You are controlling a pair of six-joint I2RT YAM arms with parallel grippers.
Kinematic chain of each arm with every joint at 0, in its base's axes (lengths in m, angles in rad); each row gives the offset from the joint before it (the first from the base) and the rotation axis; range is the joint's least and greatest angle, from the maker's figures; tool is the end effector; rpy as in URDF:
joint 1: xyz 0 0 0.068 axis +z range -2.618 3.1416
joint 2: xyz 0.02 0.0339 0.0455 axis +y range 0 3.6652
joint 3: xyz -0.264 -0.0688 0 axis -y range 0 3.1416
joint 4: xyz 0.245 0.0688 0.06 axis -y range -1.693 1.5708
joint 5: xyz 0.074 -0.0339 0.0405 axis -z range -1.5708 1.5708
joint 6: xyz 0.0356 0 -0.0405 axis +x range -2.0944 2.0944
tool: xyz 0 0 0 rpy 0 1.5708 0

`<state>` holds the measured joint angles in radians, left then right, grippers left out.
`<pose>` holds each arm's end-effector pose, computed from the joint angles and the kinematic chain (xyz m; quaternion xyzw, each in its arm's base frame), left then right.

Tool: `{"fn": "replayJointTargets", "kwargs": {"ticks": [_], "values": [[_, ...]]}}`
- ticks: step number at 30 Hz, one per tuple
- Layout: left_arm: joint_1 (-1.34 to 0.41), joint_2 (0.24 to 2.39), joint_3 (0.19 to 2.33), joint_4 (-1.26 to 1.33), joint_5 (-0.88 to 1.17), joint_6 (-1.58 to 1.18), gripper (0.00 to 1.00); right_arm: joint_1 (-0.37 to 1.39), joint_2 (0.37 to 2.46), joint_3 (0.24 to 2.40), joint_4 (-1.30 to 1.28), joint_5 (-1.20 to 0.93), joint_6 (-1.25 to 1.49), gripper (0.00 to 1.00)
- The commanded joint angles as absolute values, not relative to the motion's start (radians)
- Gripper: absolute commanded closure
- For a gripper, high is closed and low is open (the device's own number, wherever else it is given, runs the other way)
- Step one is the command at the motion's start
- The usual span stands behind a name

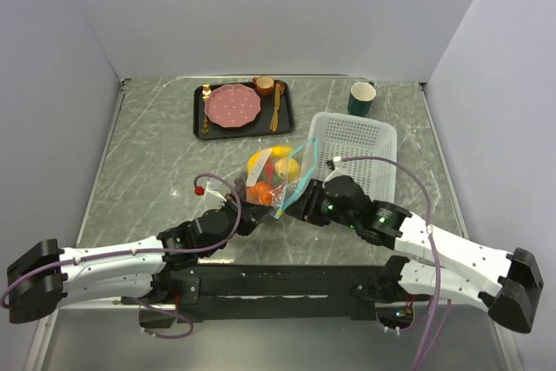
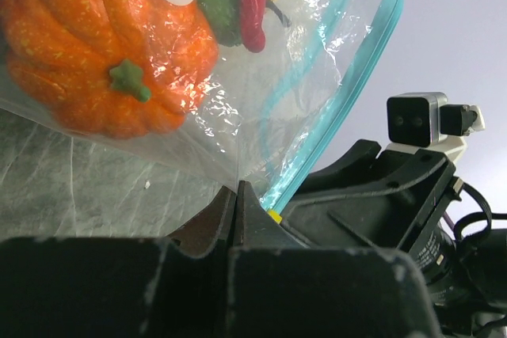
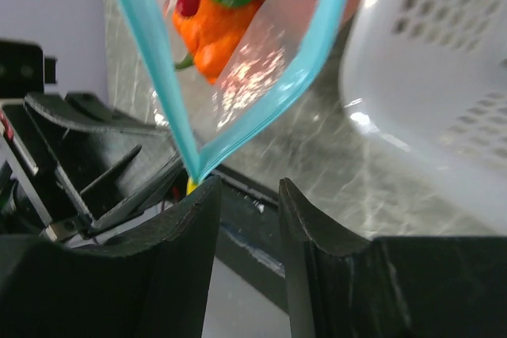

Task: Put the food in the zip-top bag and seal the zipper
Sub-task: Zip the zipper food storage bag at the center of the board.

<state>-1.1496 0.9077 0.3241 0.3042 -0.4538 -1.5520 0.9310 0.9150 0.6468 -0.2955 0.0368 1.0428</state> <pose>0.0947 -0.1733 0.2074 -0.2882 0.7355 -0.5330 0.3033 0.1227 0.1627 0.2571 0.0578 0.8739 0.3936 0.2794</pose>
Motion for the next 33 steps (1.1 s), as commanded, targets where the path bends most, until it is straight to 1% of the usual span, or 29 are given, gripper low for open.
{"fn": "replayJointTargets", "kwargs": {"ticks": [1, 7, 15, 18, 33], "values": [[-1.152, 0.894, 0.342, 0.321, -0.469, -1.539, 0.99, 0.982, 0.959, 0.692, -0.206, 0.077, 1.101, 0.57], [-1.152, 0.9, 0.342, 0.321, -0.466, -1.543, 0.99, 1.019, 0.989, 0.71, -0.207, 0.103, 1.098, 0.57], [-1.152, 0.882, 0.325, 0.305, -0.469, -1.559, 0.99, 1.052, 0.897, 0.698, -0.258, 0.178, 1.12, 0.57], [-1.152, 0.882, 0.325, 0.307, -0.471, -1.559, 0.99, 1.058, 0.896, 0.689, -0.265, 0.164, 1.121, 0.56], [-1.152, 0.893, 0.325, 0.313, -0.465, -1.557, 0.99, 1.077, 0.994, 0.758, -0.235, 0.161, 1.094, 0.56]]}}
